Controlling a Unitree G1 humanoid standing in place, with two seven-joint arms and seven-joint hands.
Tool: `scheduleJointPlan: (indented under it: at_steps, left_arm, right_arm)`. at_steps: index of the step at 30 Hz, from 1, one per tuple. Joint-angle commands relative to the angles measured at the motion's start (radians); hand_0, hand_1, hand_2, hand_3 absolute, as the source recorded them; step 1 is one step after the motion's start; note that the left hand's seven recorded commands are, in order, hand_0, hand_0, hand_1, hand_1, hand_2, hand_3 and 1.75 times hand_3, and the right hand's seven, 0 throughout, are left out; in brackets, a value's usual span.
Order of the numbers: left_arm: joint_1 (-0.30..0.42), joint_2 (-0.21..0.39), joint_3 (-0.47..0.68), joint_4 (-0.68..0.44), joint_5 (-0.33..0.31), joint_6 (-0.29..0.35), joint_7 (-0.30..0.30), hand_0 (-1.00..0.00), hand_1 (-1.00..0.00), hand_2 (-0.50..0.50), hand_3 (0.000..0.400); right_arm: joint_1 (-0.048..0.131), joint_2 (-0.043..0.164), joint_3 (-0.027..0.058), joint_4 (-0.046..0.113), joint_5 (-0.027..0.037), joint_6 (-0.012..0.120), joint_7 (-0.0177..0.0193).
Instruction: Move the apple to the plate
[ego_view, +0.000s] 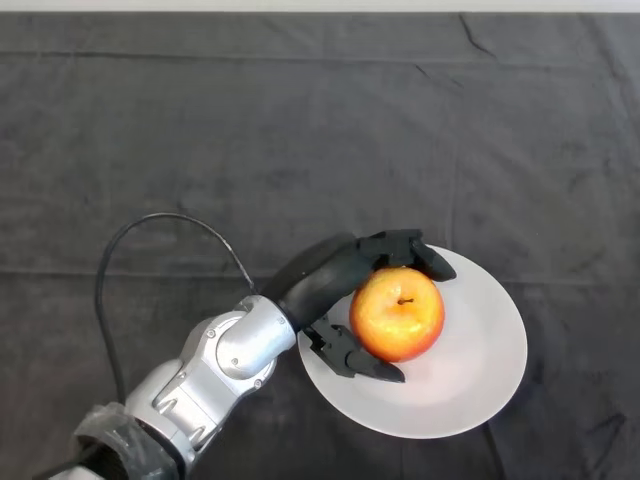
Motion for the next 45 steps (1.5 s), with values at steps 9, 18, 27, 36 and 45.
scheduleJointPlan:
  at_steps: [9, 18, 27, 36, 45]
  left_arm:
    - [-0.061, 0.011, -0.088, 0.118, -0.027, -0.006, -0.006, -1.00, -1.00, 0.00, 0.400]
    - [-0.079, 0.023, -0.107, 0.149, -0.033, -0.017, -0.011, 0.00, 0.00, 0.00, 0.000]
    - [-0.096, 0.037, -0.094, 0.128, -0.040, -0.006, -0.013, 0.00, 0.00, 0.00, 0.000]
    - [-0.093, 0.093, -0.009, 0.001, -0.084, 0.010, -0.032, 0.00, 0.00, 0.00, 0.000]
    - [-0.048, 0.148, 0.118, -0.116, -0.138, -0.031, -0.016, 0.00, 0.00, 0.00, 0.000]
  right_arm:
    - [0.038, -0.008, -0.0141, -0.016, 0.0106, 0.010, 0.0087]
    - [0.036, -0.008, -0.0139, -0.013, 0.0099, 0.009, 0.0085]
    - [0.035, -0.008, -0.0137, -0.010, 0.0093, 0.008, 0.0082]
    - [0.035, -0.008, -0.0138, -0.010, 0.0091, 0.008, 0.0080]
    - [0.037, -0.008, -0.0143, -0.013, 0.0094, 0.008, 0.0081]
